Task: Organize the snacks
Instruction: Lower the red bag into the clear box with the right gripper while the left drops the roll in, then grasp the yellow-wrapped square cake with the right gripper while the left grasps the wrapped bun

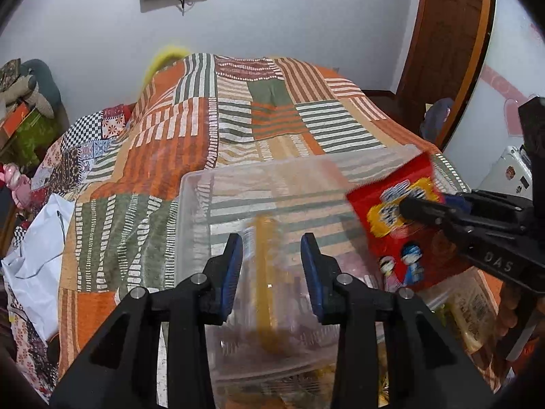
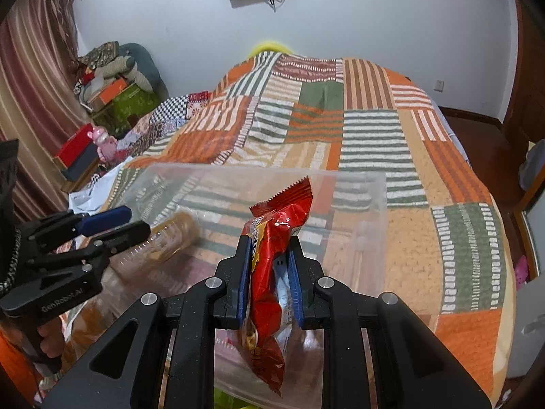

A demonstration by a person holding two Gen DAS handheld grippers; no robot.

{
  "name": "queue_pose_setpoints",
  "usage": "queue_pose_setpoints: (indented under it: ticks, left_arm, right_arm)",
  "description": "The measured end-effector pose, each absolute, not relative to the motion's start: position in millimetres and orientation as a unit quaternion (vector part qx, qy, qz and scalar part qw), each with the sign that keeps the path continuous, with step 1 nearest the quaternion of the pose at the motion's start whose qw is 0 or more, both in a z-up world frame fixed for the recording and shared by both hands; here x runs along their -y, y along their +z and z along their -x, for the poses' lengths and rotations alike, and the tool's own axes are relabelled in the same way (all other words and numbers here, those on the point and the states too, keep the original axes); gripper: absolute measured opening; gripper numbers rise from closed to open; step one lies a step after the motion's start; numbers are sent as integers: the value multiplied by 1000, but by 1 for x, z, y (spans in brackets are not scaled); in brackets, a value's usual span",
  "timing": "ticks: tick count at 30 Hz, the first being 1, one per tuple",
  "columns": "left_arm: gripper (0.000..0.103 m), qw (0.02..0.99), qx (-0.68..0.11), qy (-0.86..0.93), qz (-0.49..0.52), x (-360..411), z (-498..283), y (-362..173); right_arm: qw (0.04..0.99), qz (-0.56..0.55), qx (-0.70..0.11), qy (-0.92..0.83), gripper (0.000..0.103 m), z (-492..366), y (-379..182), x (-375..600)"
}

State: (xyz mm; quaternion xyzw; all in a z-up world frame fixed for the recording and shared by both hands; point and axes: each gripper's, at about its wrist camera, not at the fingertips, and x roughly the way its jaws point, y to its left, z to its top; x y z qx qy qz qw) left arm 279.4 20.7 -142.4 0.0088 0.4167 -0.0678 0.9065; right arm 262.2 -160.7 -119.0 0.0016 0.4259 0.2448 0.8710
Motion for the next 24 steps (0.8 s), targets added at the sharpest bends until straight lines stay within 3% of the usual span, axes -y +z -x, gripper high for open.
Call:
queue_pose_setpoints:
  ticks: [3, 5, 7, 10, 13, 17, 24]
  left_arm:
    - [35, 907, -415, -67, -12, -20, -277, -140]
    - [35, 908, -413, -69, -7, -21, -275, -137]
    - [35, 909, -412, -69, -3, -23, -272, -134]
    - [35, 910, -409, -70, 8, -26, -264, -128]
    - [37, 913, -403, -66, 12, -29, -255, -122]
    - [56, 920, -388, -46, 8, -35, -239, -113]
    - [67, 926, -376, -25, 10, -51, -205, -102]
  right_arm:
    - [870, 7, -431, 240, 20, -262, -120, 160]
    - [870, 11, -432, 237, 26, -261, -120, 161]
    - [874, 16, -429, 226, 43, -259, -118, 163]
    - [884, 18, -415, 213, 56, -252, -111, 169]
    - [888, 17, -409, 209, 58, -247, -103, 174]
    - [894, 16, -397, 206, 61, -236, -93, 180]
    - [902, 22, -379, 205, 67, -213, -79, 192]
